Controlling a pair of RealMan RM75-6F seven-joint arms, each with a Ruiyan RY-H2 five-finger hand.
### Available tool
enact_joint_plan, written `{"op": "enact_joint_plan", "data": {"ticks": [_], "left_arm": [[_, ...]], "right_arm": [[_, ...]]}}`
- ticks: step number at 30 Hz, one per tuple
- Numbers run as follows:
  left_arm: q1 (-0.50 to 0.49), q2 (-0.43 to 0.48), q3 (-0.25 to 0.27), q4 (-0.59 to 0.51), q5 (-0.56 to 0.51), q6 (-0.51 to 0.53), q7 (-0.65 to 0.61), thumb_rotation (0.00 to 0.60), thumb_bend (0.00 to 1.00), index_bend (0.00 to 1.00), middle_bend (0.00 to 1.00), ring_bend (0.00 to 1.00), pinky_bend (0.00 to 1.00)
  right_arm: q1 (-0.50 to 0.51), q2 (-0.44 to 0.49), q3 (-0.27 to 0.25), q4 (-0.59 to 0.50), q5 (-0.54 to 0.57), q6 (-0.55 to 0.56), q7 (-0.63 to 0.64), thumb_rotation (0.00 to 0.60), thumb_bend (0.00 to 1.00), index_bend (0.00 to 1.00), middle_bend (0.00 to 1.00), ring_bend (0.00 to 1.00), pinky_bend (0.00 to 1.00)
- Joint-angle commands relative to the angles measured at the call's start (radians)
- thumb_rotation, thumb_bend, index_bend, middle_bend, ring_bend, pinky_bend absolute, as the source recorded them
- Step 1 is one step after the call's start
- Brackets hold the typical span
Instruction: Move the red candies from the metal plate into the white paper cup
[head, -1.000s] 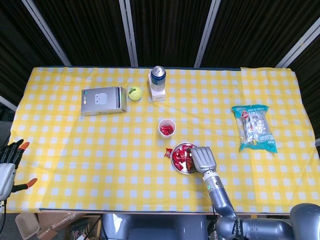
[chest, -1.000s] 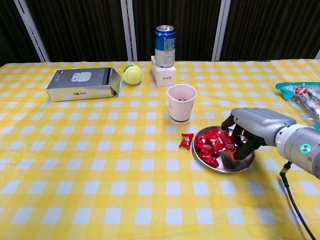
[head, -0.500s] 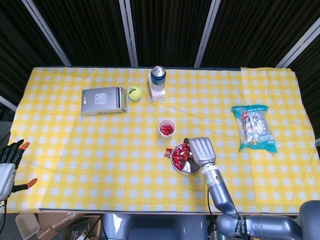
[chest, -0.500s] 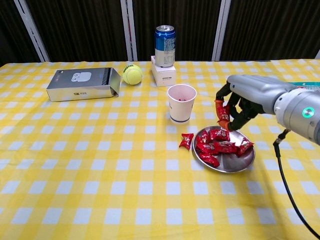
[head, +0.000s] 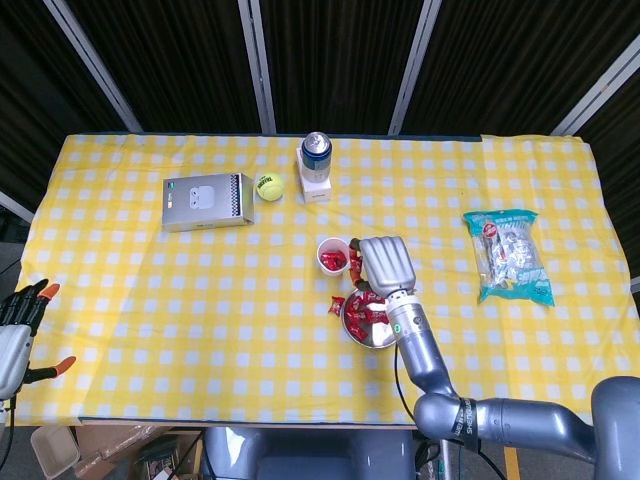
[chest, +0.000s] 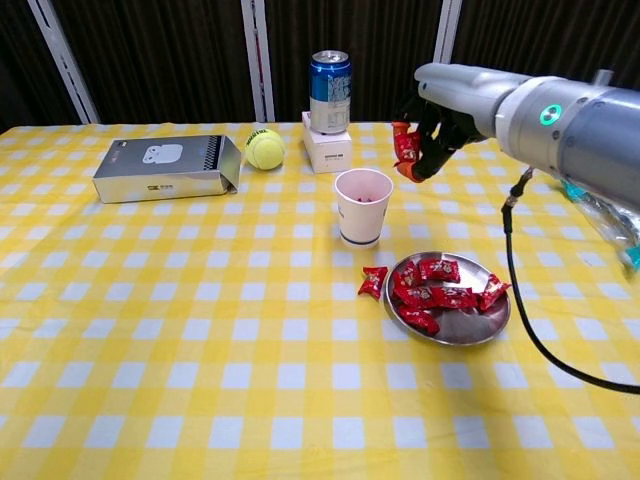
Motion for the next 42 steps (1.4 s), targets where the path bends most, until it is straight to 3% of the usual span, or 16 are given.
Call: {"op": "enact_joint_plan", "data": {"ticks": [1,9,15,30,42], "left_arm": [[-0.002,0.001,-0.001,-0.001,-0.003,-0.004,0.0,0.6,0.01,0.0,0.0,0.0,0.0],[-0.006,0.009,-0.001,-0.005,-0.013,-0.018,-0.015,0.6,0.01,0.0,0.0,0.0,0.0],[-0.008,0.014,-0.001,-0.008,-0.016,-0.025,-0.018,0.6,0.01,0.0,0.0,0.0,0.0],[-0.008,0.013,0.002,-0.011,-0.014,-0.023,-0.011,0.6,0.01,0.0,0.0,0.0,0.0],[-0.006,0.009,0.002,-0.009,-0.01,-0.016,-0.009,0.6,0.01,0.0,0.0,0.0,0.0]], "right_arm": [[0.062,-0.047,0.022,0.081,0.034,-0.037,-0.024,0.6,0.52,0.63,0.79,0.94,1.0],[0.13,-0.137,0.016,0.274,0.091,-0.095,-0.002,0.6,0.52,0.61,0.79,0.94,1.0],[0.139,-0.154,0.003,0.322,0.093,-0.111,0.016,0.6,0.51,0.42,0.79,0.94,1.0],[0.133,-0.141,-0.019,0.275,0.054,-0.08,0.04,0.6,0.4,0.27,0.79,0.94,1.0],[0.138,-0.153,-0.01,0.317,0.039,-0.063,0.067,0.6,0.4,0.27,0.79,0.93,1.0]]}}
